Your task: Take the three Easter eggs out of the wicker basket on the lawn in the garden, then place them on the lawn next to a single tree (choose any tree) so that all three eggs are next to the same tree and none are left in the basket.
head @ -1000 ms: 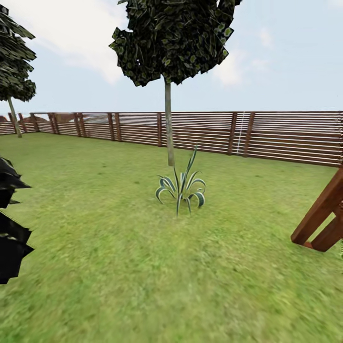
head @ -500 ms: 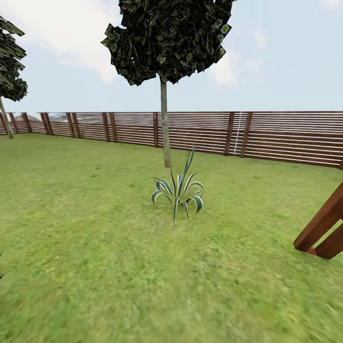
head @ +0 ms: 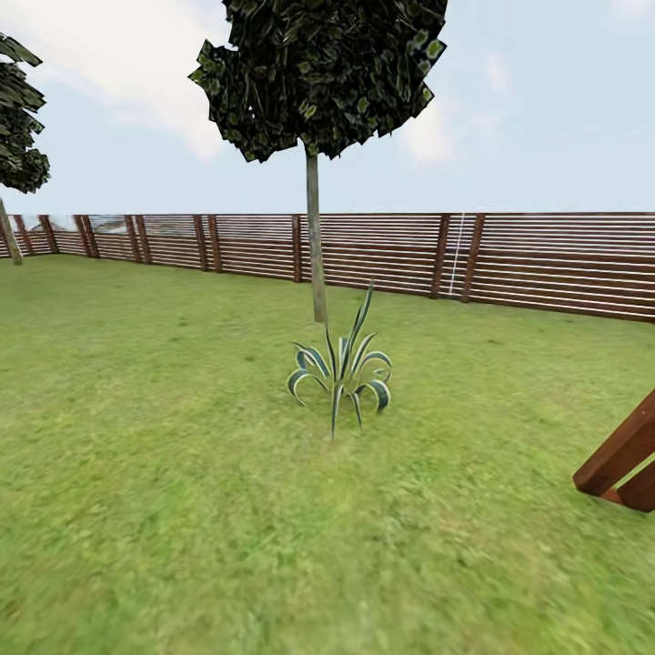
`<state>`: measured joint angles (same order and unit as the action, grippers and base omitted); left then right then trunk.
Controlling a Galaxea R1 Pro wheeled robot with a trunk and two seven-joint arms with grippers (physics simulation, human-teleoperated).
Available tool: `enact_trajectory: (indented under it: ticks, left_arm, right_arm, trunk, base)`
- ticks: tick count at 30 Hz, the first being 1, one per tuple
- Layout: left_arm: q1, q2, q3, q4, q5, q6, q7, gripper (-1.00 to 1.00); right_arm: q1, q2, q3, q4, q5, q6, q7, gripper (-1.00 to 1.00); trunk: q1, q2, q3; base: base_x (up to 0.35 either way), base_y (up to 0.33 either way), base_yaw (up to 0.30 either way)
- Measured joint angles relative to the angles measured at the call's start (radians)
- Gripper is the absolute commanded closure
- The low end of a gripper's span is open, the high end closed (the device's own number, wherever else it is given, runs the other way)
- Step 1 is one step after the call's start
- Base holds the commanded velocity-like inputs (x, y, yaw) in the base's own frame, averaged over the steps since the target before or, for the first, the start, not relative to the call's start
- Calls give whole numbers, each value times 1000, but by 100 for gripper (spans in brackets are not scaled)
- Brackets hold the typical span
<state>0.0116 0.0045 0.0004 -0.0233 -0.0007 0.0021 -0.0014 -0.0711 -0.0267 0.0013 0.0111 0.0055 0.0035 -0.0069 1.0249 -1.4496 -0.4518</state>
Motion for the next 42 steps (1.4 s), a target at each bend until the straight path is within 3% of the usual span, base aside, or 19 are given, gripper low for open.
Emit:
enact_trajectory:
  ticks: [5,12,17,22,25,26,42]
  left_arm:
    - [-22,22,2,-23,20,20,-1,-100]
    - [17,26,-2,-26,-12,-5,-9,-100]
    - [34,26,-1,-26,-15,-27,-11,-100]
    - [34,26,-1,-27,-15,-27,-11,-100]
    - [34,26,-1,-27,-14,-27,-11,-100]
    - [34,26,-1,-27,-14,-27,-11,-100]
    - [34,26,0,-27,-13,-23,-11,-100]
  right_arm:
    - [-24,-22,-2,-21,15,21,5,-100]
    - [-62,-58,10,8,14,-5,2,-100]
    - [-91,-46,12,21,21,-30,1,-100]
    - [-104,-19,13,22,47,-55,-5,-100]
    - [-104,-16,11,22,62,-61,-6,-100]
    - [-104,-16,10,22,97,-62,-6,-100]
    - [-104,-16,12,22,99,-62,-7,-100]
  trunk:
    - [0,0,0]
    - [0,0,0]
    - [0,0,0]
    - [-1,0,0]
    - [-1,0,0]
    - [-1,0,0]
    - [-1,0,0]
  base:
    - [0,0,0]
    - [12,0,0]
    - [256,0,3]
    - [332,0,234]
    - [337,0,288]
    - [337,0,290]
    - [337,0,291]
